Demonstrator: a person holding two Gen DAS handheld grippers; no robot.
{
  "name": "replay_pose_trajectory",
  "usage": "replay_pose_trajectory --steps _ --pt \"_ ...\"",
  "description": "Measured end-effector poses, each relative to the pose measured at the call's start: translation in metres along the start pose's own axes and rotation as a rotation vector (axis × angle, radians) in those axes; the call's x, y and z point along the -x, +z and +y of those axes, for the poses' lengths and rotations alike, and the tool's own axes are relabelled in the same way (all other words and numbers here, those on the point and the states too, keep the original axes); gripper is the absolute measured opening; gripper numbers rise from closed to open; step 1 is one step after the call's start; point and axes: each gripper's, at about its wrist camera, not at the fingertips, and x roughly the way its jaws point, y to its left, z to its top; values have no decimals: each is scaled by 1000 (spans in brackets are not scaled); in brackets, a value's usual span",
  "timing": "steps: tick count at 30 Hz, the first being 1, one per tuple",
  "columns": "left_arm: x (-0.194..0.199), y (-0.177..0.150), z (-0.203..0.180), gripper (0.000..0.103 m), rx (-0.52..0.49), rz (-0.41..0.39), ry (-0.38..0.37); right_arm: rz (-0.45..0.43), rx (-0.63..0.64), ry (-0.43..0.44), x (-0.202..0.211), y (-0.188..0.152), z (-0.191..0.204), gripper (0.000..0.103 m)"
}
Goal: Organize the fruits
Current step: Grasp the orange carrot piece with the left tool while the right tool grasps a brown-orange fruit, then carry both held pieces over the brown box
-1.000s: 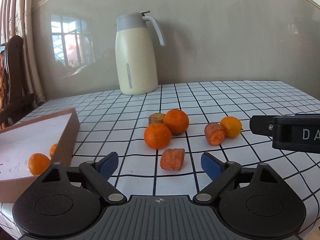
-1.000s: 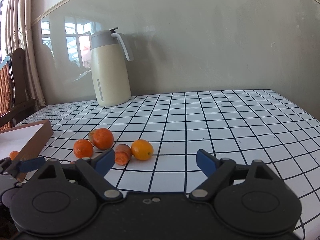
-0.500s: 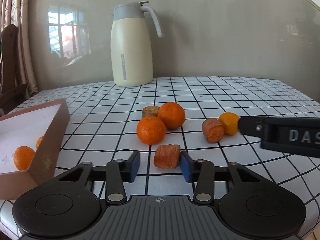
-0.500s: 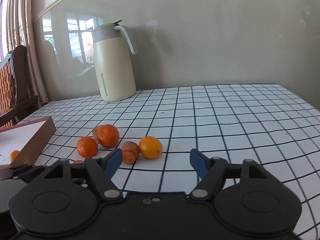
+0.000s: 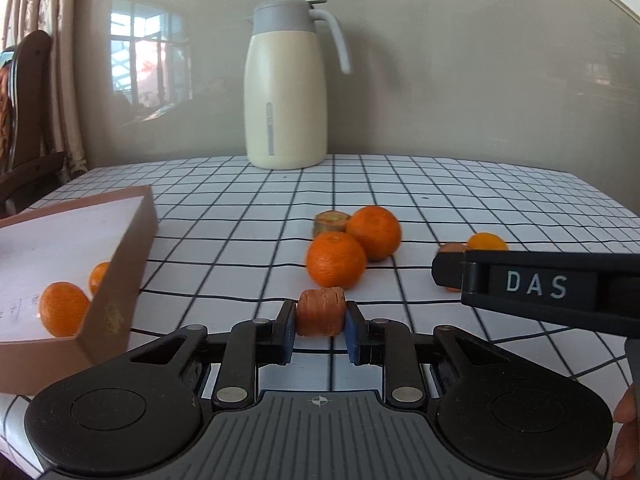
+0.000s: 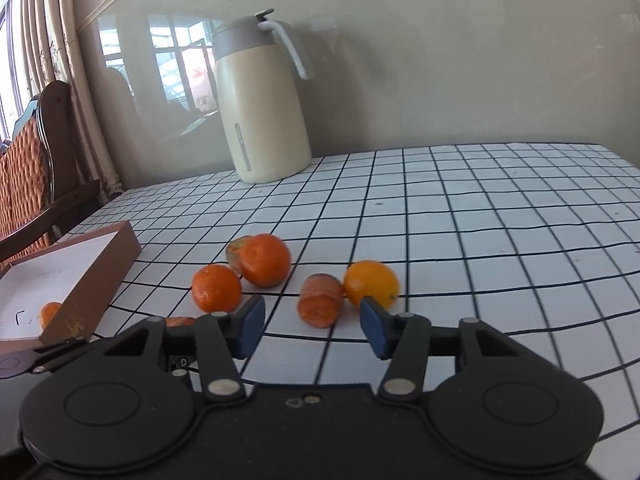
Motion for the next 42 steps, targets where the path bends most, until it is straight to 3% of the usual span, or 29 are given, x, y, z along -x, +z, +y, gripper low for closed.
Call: replay_pose_trajectory --steps 6,12,27,42 --pt "-1 0 7 25 5 3 4 16 -41 -4 -13 2 -1 39" --pt "-2 1 6 25 4 2 6 21 -48 -18 -21 4 0 21" --pt "4 -1 7 25 -4 -3 -6 -15 9 14 7 1 -2 21" --pt "23 -5 13 25 -26 2 -29 22 63 37 35 -19 -2 21"
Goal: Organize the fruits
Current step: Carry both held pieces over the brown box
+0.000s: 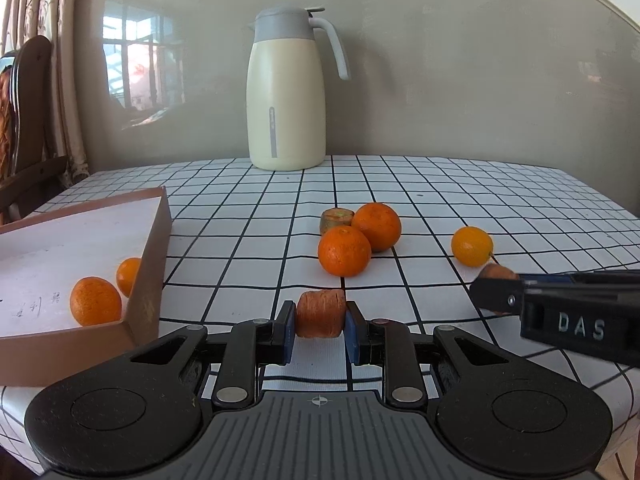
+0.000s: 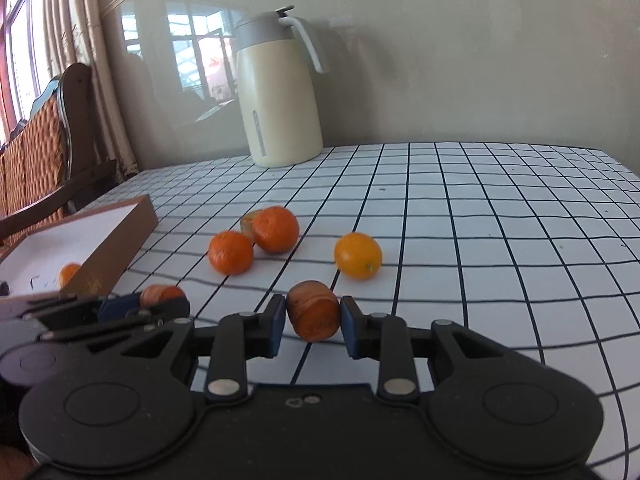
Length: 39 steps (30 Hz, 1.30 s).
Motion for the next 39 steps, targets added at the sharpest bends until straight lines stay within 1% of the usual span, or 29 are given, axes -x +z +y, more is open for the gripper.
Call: replay_pose_trajectory --steps 8,19,28,39 --pt "7 -3 2 25 -5 0 -8 13 24 21 11 -7 7 21" --pt "29 -5 12 25 -10 -26 -6 -7 57 55 21 -7 21 21" --pt "39 -7 23 25 -8 -32 -3 -16 67 69 23 -5 29 21" --pt "59 -4 45 25 16 -75 22 -50 99 143 22 2 55 21"
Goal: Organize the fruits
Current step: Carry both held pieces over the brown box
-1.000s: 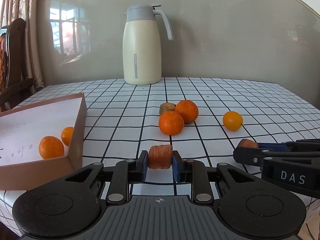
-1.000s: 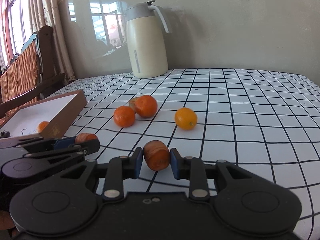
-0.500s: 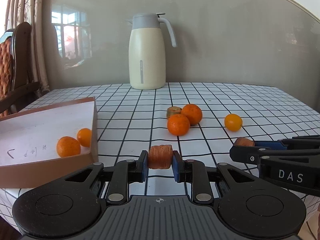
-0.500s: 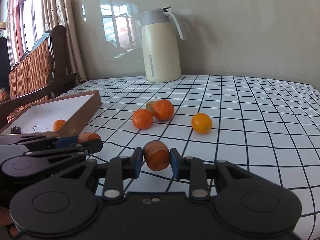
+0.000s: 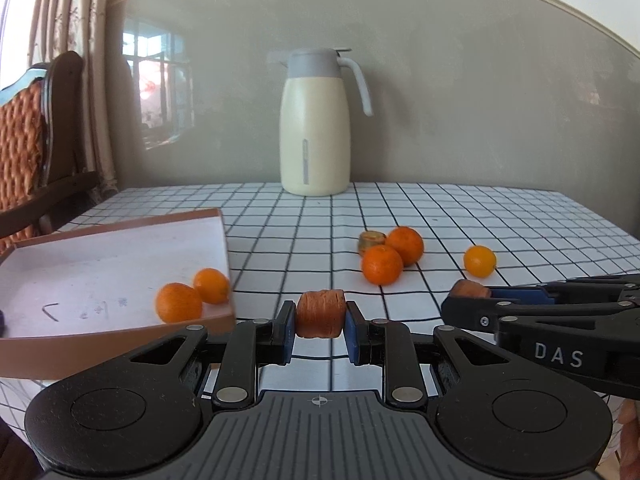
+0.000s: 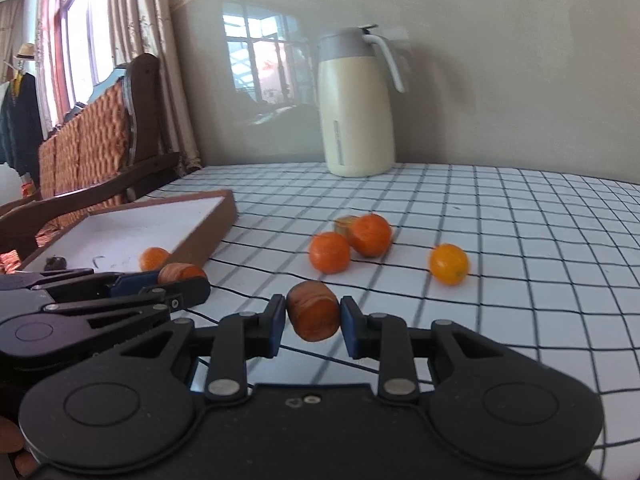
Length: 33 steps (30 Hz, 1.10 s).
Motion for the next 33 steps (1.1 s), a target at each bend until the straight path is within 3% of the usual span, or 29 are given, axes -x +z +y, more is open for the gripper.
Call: replay_pose_trajectory --steps 19,33 --pt "21 6 73 25 99 -52 157 -54 36 175 -29 23 67 21" --pt "29 -3 136 25 165 -46 289 -63 36 250 -55 29 103 21"
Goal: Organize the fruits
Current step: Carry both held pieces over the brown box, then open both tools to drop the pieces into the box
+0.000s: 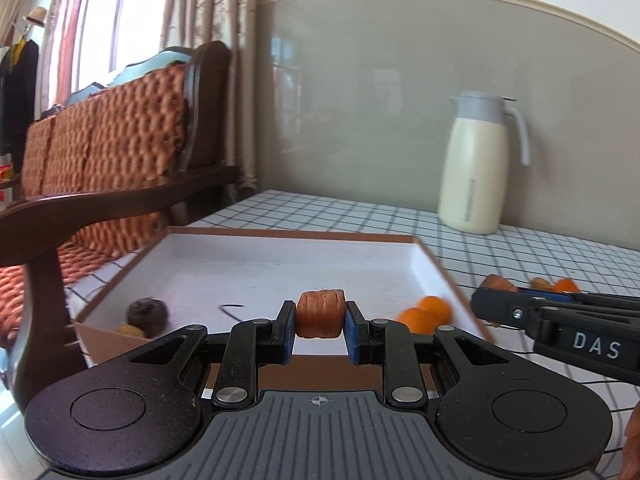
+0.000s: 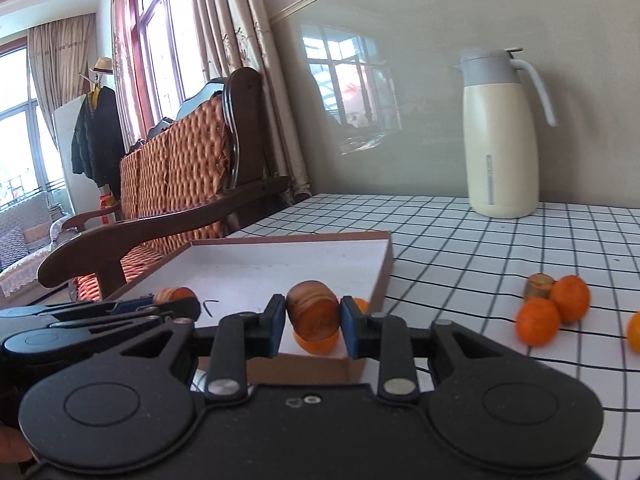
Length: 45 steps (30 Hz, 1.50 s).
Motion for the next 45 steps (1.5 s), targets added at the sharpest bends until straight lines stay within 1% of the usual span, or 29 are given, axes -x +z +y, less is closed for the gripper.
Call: replay_pose_trajectory --steps 10,17,25,37,39,40,41,42,43,44,45 --pt "-17 7 45 25 54 6 96 -20 -3 -10 -20 5 7 21" --pt "-35 13 71 25 86 13 141 -21 -10 -20 -38 9 9 21" --pt "-62 25 90 26 95 19 178 -7 -6 -50 -57 11 9 21" --pt "-100 32 101 26 101 46 212 15 -18 -108 -86 22 -2 21" --pt "-106 32 103 26 109 52 218 39 -17 -122 -93 22 -4 24" --pt "-111 32 103 26 103 62 221 49 -19 -134 -95 22 -5 34" --pt "-116 32 105 27 104 77 221 35 -23 -141 -93 21 -5 54" --pt "-120 33 106 48 113 94 213 1 -32 -148 -87 21 -6 64" --pt "-122 34 107 94 129 106 219 -30 -40 -156 -82 22 -6 70" --pt "-118 36 107 103 138 91 236 -55 -42 -152 -77 23 -6 70" --pt "-111 37 103 103 128 42 245 -77 -40 -147 -73 26 -6 70"
